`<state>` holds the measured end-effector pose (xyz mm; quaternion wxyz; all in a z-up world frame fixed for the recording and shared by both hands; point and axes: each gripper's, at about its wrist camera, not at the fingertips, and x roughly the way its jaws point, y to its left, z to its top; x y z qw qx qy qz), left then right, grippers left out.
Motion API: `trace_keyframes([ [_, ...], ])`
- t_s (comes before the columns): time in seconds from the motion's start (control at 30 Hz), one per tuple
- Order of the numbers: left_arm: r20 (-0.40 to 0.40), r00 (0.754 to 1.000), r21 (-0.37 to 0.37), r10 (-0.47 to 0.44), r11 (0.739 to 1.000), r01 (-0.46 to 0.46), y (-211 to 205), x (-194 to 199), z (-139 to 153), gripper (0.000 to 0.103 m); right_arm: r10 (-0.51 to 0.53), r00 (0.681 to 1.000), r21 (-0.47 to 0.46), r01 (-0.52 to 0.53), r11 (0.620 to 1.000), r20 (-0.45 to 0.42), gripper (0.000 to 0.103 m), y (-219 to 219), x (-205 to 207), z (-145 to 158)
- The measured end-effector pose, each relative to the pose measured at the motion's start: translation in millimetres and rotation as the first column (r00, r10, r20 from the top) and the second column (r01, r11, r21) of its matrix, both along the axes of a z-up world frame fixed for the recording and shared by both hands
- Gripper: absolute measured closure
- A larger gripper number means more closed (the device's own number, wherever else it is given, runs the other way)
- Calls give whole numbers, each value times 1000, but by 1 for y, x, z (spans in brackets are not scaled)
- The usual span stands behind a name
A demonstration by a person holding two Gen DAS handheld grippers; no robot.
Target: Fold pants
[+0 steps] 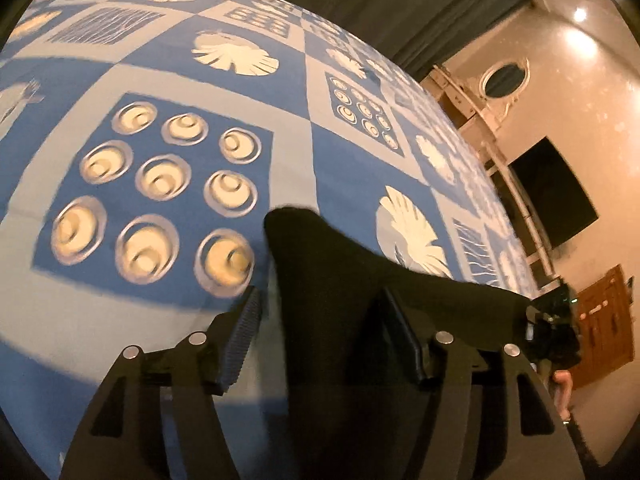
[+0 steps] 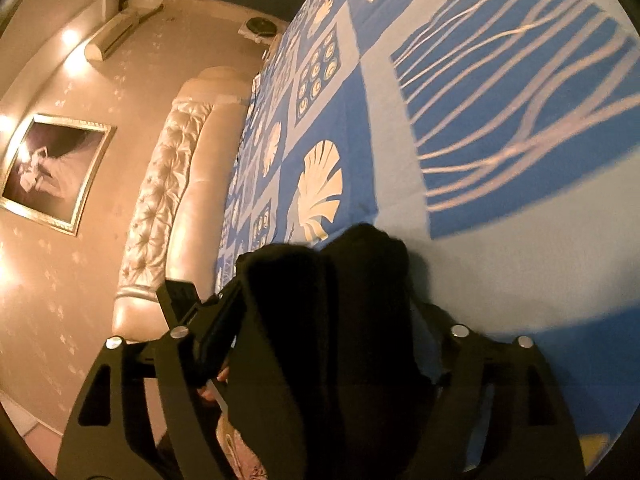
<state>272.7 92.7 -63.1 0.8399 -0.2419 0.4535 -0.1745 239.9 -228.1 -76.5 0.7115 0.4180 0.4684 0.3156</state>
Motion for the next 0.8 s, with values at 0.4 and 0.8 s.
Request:
trace_keyframes([
  [0.4, -102, 993, -220, 54, 973, -75, 21, -127, -17, 33, -60, 998, -19, 60, 998, -32, 20, -47, -98, -6],
  [0.8, -75, 997, -217, 6, 976, -22, -22, -133, -19, 30, -29, 999, -87, 26, 996, -29, 13, 3, -106, -4],
])
